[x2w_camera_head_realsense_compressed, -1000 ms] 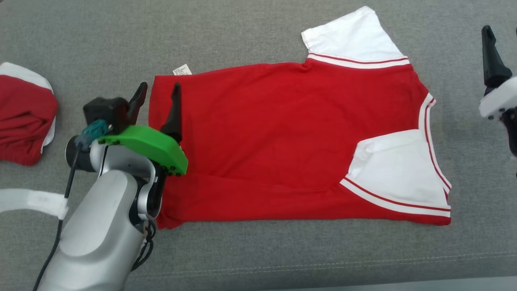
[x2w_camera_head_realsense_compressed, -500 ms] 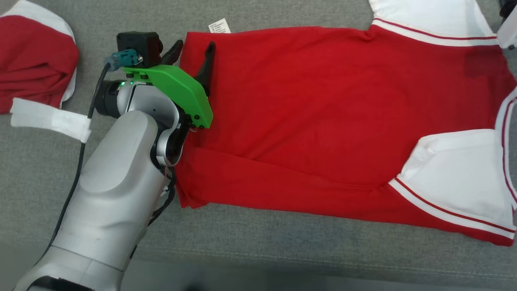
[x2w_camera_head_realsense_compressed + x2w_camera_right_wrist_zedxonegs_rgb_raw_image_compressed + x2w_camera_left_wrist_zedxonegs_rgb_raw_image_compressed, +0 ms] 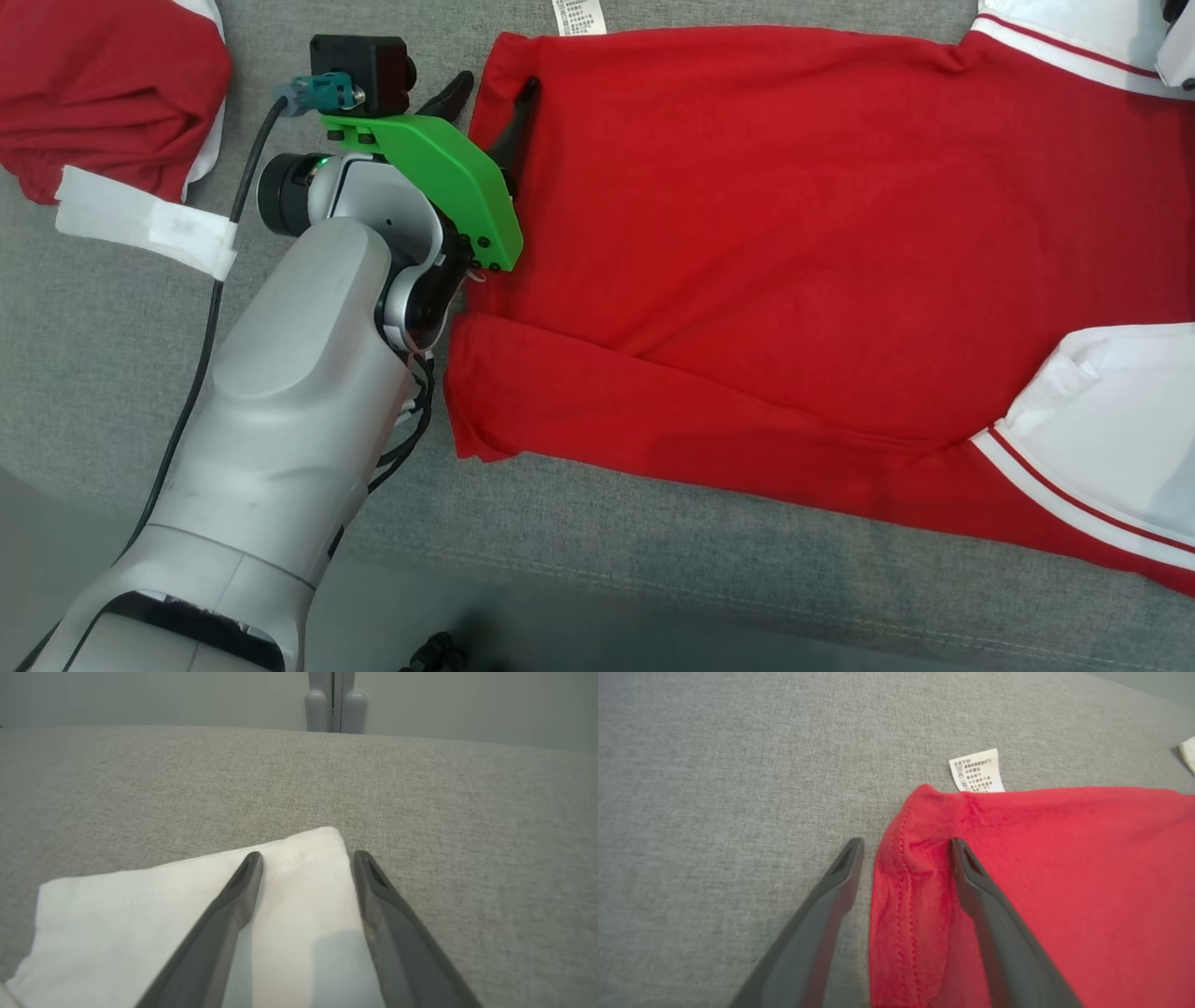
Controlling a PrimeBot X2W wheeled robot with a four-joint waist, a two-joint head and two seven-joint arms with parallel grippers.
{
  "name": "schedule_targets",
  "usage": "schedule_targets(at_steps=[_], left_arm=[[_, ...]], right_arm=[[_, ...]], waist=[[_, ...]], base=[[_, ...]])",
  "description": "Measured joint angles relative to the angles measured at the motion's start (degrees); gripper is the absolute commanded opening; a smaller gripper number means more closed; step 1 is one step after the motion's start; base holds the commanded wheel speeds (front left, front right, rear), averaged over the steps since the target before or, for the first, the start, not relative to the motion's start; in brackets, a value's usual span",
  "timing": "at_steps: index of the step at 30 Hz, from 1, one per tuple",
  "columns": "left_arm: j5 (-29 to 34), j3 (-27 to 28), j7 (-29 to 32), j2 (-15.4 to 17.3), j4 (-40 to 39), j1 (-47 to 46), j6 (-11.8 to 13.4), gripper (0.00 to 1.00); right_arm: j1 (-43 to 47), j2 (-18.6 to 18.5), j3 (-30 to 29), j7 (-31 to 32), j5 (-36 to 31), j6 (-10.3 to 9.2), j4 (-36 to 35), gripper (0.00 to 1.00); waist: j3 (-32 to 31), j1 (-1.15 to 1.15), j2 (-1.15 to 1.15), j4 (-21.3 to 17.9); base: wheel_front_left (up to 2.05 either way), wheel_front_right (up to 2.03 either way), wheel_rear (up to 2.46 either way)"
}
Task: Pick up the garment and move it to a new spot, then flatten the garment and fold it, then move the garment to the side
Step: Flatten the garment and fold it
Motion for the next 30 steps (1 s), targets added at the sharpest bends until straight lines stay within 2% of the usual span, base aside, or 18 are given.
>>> schedule_targets(at_steps=[1,2,3,9,14,22,30], left_arm=[[0.0,0.0,0.0,0.0,0.0,0.0,0.0,0.5],[0.0,-0.1,0.0,-0.1,0.4,-0.1,-0.2,0.34],[-0.1,-0.2,0.0,-0.1,0.8,-0.3,-0.4,0.0],[-0.6,-0.2,-2.7,-0.5,2.2,-0.4,-1.5,0.0],[-0.8,0.5,-5.5,-0.3,2.6,-0.5,-1.7,0.0],[-0.2,0.5,-7.3,3.5,0.3,2.6,-1.6,0.0],[1.0,0.7,-8.8,8.7,-8.9,9.3,1.8,0.0]], right_arm=[[0.0,0.0,0.0,0.0,0.0,0.0,0.0,0.72],[-0.2,0.1,0.3,-0.3,0.3,0.0,0.2,0.34],[-0.3,0.3,0.6,-0.3,1.3,0.0,0.2,0.0],[-0.3,0.3,2.5,-2.4,5.8,0.01,-1.4,0.0],[0.8,-1.1,5.2,-4.6,10.6,0.0,-7.4,0.0],[8.7,-7.7,11.2,-7.4,18.4,0.0,-22.9,0.0],[19.8,-15.0,13.7,-12.3,24.5,0.0,-38.1,0.0]], waist=[[0.0,0.0,0.0,0.0],[-0.1,0.0,0.0,0.0],[-0.1,0.0,0.0,-0.1],[-0.7,0.0,0.0,-0.7],[-1.3,0.0,0.0,-1.8],[-3.0,0.0,0.0,-4.2],[-5.0,0.0,0.0,-7.3]], base=[[0.0,0.0,0.0],[0.0,0.0,0.0],[0.0,0.0,0.0],[0.0,0.0,0.0],[0.0,0.0,0.0],[0.0,0.0,0.0],[0.0,0.0,0.0]])
